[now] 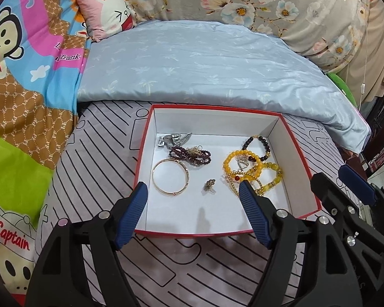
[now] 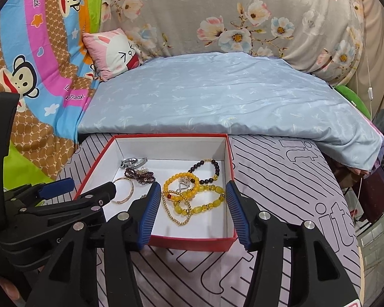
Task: Organize jewelry
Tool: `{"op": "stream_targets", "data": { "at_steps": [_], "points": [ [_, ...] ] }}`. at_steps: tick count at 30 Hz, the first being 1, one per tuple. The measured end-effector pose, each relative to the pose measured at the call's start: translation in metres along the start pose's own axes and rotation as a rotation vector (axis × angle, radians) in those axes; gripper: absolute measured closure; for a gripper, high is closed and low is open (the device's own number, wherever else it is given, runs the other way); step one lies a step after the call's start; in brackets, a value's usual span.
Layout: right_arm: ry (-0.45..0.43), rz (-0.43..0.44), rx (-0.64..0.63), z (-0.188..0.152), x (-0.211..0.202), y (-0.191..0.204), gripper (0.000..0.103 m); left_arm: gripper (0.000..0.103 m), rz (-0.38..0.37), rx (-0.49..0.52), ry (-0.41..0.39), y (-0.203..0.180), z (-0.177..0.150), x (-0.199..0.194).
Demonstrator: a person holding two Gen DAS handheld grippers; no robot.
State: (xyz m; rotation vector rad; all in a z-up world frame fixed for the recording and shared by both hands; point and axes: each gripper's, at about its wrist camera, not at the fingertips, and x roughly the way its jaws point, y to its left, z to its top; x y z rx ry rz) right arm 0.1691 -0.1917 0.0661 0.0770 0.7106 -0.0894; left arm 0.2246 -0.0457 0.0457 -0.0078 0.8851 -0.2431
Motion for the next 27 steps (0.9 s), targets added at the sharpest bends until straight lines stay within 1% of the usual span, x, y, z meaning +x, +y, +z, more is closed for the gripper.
{"op": "stream_targets", "data": {
  "at_steps": [8, 11, 15, 27],
  "points": [
    [-0.002, 0.0, 0.017, -0.009, -0.011, 0.002, 0.044, 0.025, 0.042, -0.004, -0.029, 0.004, -0.008, -0.015],
    [0.0, 0.0, 0.026, -0.013, -0.014, 0.0, 0.042, 0.022, 0.059, -0.003, -0.041, 0.005, -0.011, -0.021],
    [0.005, -0.001, 0.03, -0.018, -0.017, 0.0, 0.041, 0.017, 0.073, -0.002, -0.041, 0.006, -0.016, -0.024],
    [0.006, 0.0, 0.034, -0.025, -0.026, 0.001, 0.041, 0.016, 0.08, 0.004, -0.051, 0.004, -0.026, -0.035]
  ]
}}
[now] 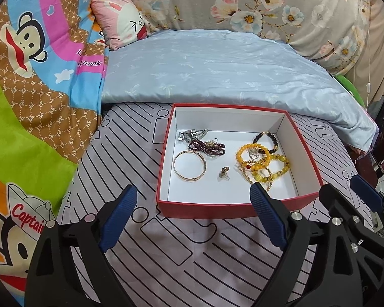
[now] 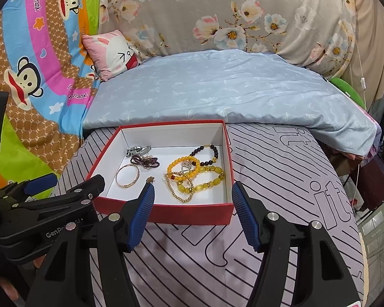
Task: Organize jewelry
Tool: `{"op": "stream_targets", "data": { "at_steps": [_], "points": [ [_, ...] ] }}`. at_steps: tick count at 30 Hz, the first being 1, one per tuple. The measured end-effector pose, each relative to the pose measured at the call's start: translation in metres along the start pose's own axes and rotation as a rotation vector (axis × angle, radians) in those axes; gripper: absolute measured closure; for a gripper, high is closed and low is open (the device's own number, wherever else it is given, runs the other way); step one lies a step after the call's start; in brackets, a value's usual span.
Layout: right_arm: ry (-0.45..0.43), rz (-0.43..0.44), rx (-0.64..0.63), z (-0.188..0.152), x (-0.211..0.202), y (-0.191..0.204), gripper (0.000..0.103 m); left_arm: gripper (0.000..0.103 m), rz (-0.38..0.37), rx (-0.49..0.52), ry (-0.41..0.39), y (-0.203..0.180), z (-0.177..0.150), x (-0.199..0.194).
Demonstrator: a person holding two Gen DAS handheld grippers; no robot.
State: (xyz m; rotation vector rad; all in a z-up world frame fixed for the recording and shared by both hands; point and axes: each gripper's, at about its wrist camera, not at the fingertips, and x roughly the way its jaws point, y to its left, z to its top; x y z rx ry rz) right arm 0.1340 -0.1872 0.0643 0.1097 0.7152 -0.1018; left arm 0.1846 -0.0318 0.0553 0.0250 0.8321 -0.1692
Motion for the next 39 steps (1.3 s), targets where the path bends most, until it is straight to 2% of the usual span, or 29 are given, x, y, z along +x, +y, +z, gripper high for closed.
{"op": "stream_targets", "data": {
  "at_steps": [31, 39],
  "points": [
    [-0.01, -0.012, 0.011, -0.014, -0.028, -0.007, 0.041, 0.016, 0.038, 0.026, -0.048, -0.01, -0.016, -0.028],
    [-0.008, -0.025, 0.018, -0.018, -0.03, -0.01, 0.037, 0.016, 0.064, 0.043, -0.071, -0.013, -0.021, -0.032]
  ]
}}
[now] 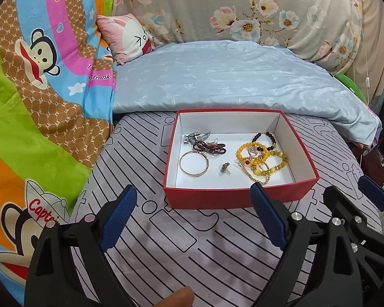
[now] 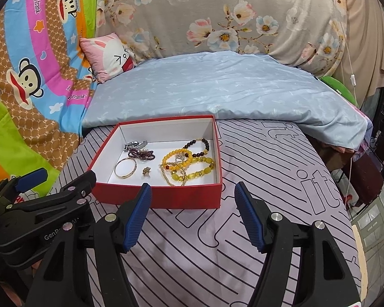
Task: Organize jewelry
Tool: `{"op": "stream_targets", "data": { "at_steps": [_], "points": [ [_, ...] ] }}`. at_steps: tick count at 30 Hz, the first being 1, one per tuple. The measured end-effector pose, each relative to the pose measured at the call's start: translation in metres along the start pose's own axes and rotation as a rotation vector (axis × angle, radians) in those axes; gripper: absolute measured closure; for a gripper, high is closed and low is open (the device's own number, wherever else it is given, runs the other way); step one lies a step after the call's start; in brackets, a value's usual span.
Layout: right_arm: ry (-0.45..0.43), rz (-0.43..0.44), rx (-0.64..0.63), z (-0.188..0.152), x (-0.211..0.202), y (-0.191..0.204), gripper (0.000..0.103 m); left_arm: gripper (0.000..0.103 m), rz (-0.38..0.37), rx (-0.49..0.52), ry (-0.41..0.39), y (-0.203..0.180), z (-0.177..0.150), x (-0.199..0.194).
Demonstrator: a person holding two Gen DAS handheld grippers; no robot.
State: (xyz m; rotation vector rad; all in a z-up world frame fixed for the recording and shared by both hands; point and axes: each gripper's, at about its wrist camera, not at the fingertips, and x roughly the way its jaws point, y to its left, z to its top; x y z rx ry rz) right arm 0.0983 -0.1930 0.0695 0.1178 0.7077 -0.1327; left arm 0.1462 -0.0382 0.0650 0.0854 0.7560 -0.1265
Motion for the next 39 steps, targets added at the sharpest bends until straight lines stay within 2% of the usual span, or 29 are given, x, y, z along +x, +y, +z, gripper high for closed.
{"op": "stream_targets", "data": {
  "at_steps": [39],
  "points": [
    [0.006, -0.003, -0.01, -0.0036, 0.0031, 0.0052, 0.036, 0.016, 0.015, 0.006, 0.016, 0.0042, -0.0032, 0.0033]
  ]
}}
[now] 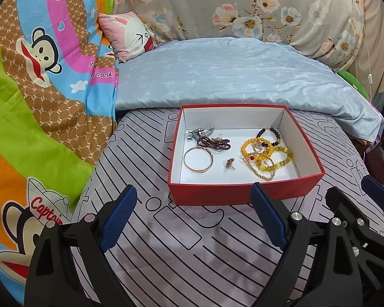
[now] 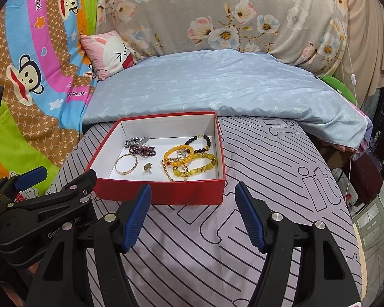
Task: Organize jewelry
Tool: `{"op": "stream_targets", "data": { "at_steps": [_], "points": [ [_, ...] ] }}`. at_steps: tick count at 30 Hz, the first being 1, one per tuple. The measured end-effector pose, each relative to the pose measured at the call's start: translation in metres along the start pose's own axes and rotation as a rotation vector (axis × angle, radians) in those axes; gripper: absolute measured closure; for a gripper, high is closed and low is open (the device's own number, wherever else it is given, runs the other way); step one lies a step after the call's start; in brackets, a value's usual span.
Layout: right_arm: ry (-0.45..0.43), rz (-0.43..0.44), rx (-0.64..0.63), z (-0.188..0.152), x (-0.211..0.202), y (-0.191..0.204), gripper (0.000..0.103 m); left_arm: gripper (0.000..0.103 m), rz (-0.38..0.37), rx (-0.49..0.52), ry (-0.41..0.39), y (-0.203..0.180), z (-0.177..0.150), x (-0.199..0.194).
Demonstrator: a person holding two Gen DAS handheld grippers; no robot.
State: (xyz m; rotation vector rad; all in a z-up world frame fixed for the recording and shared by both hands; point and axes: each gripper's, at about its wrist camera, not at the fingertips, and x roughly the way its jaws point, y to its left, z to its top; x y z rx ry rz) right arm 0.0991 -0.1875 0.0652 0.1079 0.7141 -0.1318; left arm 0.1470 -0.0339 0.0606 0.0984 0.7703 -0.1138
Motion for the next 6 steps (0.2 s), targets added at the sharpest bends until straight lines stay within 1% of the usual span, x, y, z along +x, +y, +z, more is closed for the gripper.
{"op": "stream_targets", "data": {
  "at_steps": [6],
  "points": [
    [0.003, -0.006, 0.003, -0.0026, 0.0015, 0.0025, 0.034, 0.016, 0.007, -0.01, -0.007, 0.0015, -0.0009, -0.0003]
  ]
}}
